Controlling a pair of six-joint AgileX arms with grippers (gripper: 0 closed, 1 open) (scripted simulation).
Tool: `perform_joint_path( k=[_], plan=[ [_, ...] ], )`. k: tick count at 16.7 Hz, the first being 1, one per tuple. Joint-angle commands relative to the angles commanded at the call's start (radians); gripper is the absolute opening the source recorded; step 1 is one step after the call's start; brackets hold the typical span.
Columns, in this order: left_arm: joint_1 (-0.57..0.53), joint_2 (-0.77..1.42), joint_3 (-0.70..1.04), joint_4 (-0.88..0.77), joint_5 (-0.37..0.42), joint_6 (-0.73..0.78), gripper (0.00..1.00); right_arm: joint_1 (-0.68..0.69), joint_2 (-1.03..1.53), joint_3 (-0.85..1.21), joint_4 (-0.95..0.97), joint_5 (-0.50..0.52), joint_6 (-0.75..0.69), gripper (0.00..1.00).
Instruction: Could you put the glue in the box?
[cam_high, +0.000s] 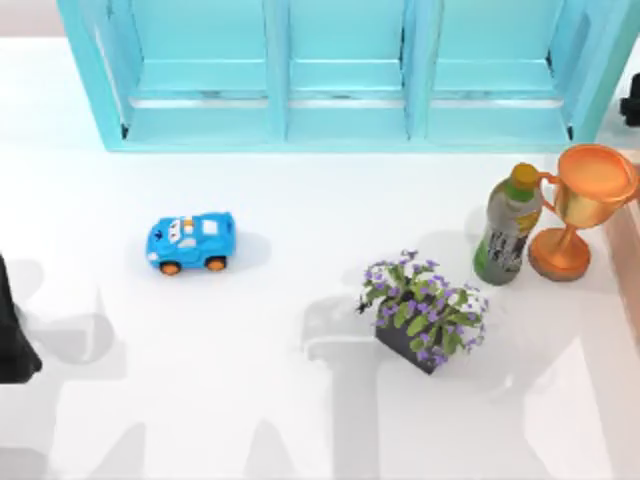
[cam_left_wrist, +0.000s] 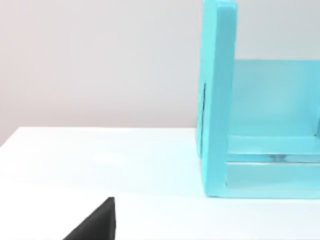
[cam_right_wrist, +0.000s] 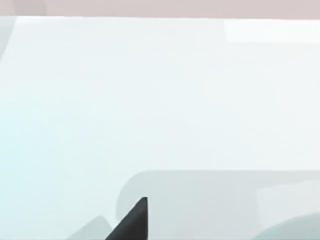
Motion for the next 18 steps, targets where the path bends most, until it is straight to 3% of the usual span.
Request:
perform_joint_path(
  k=[8, 18],
  plan=[
    [0.0, 0.0, 0.0, 0.0, 0.0, 0.0, 1.0, 0.0, 0.0, 0.0, 0.0, 0.0, 0.0, 0.02],
    [0.0, 0.0, 0.0, 0.0, 0.0, 0.0, 1.0, -0.005, -0.006, 0.003, -0.001, -0.001, 0.0, 0.0]
  ],
)
